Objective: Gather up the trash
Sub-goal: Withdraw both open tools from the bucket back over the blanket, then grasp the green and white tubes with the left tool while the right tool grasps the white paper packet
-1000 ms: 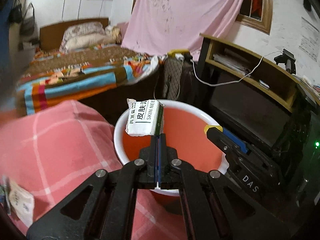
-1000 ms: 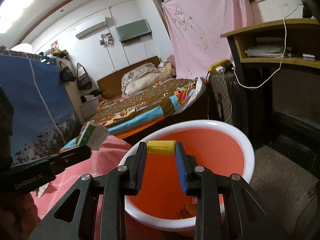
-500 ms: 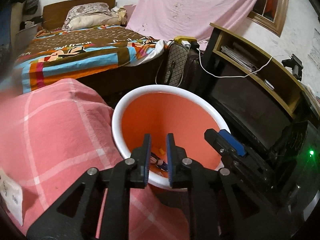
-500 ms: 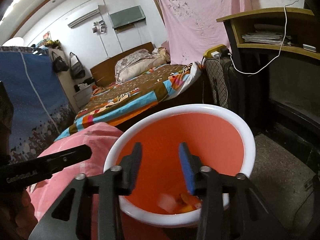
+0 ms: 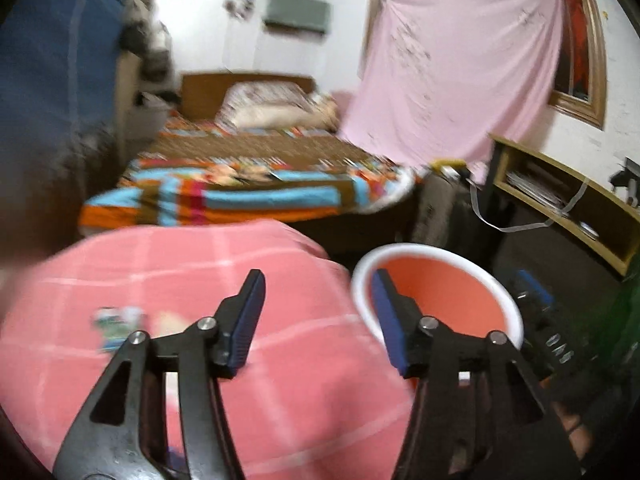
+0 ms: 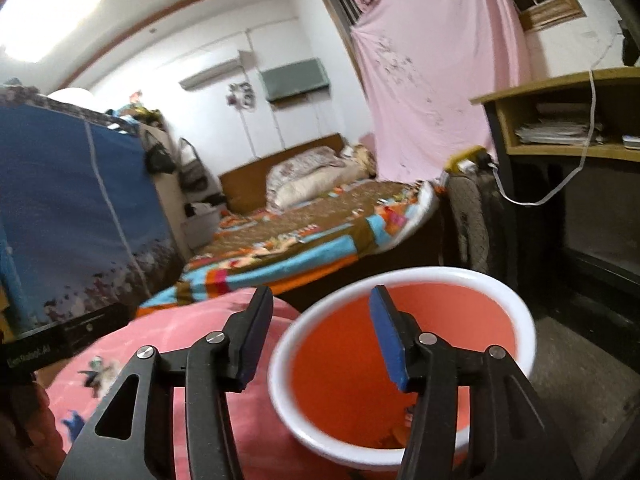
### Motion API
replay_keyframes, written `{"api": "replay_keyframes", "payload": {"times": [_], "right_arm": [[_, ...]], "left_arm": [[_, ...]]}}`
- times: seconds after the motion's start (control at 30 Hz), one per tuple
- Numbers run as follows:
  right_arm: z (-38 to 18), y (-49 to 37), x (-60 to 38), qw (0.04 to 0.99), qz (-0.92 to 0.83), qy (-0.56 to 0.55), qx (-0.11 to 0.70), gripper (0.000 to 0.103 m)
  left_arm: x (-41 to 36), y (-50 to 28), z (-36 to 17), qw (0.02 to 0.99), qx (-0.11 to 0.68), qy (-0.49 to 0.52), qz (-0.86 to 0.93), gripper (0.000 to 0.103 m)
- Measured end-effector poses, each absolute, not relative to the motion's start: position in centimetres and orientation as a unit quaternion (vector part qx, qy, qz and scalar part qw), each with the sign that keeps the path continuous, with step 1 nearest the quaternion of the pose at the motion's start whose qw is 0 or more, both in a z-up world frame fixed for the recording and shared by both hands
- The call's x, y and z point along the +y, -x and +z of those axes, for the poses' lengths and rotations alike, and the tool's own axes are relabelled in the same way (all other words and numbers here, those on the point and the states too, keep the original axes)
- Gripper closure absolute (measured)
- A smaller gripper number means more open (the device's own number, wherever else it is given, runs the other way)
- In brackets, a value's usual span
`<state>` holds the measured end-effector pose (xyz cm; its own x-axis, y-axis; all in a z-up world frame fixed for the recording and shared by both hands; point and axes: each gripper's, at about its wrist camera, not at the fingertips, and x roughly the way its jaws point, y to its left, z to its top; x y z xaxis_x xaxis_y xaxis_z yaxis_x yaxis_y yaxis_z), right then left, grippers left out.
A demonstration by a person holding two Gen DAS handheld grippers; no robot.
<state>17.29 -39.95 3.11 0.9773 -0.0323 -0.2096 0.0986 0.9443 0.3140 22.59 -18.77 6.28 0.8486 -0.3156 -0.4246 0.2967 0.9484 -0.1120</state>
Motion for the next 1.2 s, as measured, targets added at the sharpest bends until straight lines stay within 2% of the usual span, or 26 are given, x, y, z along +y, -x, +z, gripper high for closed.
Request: {"api": "replay_keyframes", "payload": {"times": [0.07, 0.1, 0.23, 0.27, 0.33, 0.4, 0.47, 0.5, 0.67, 0.97, 1.2], "right_arm": [[3.7, -16.7, -39.0, 0.984, -0.018, -0.157, 0.086, 0.044], [3.9, -16.5, -38.7, 0.985, -0.015, -0.153, 0.081, 0.037], [4.8, -15.8, -37.2, 0.988, 0.005, -0.144, 0.061, 0.033], [5.0, -15.6, -36.7, 0.989, 0.011, -0.14, 0.055, 0.032], [5.3, -15.3, -35.9, 0.99, 0.023, -0.132, 0.045, 0.023], [5.7, -15.0, -34.8, 0.991, 0.049, -0.123, 0.031, 0.017], [5.9, -15.0, -34.1, 0.989, 0.087, -0.118, 0.017, 0.008], [5.9, -14.9, -33.6, 0.988, 0.1, -0.118, 0.011, 0.0], [6.7, -14.9, -31.6, 0.982, 0.146, -0.123, 0.0, 0.0], [7.7, -14.9, -27.1, 0.983, 0.163, -0.077, -0.028, 0.0], [7.4, -16.3, -24.3, 0.987, 0.158, -0.027, -0.02, 0.0]], "left_arm": [[-16.6, -21.4, 6.4, 0.968, 0.208, 0.026, -0.136, 0.063], [-15.8, -21.0, 6.5, 0.971, 0.203, 0.029, -0.127, 0.06], [-12.1, -19.2, 7.1, 0.981, 0.174, 0.036, -0.082, 0.049], [-11.4, -18.8, 7.3, 0.983, 0.166, 0.038, -0.073, 0.043], [-10.0, -18.3, 7.5, 0.984, 0.158, 0.049, -0.069, 0.032], [-8.4, -17.5, 7.6, 0.985, 0.142, 0.071, -0.072, 0.013], [-7.3, -16.5, 7.5, 0.989, 0.118, 0.079, -0.05, 0.014], [-7.0, -16.3, 7.5, 0.99, 0.114, 0.077, -0.042, 0.014], [-5.3, -15.3, 7.6, 0.992, 0.1, 0.073, -0.007, 0.014], [-2.5, -14.7, 8.0, 0.995, 0.069, 0.069, 0.028, 0.014], [-1.8, -16.2, 7.3, 0.996, 0.059, 0.038, 0.056, 0.014]]}}
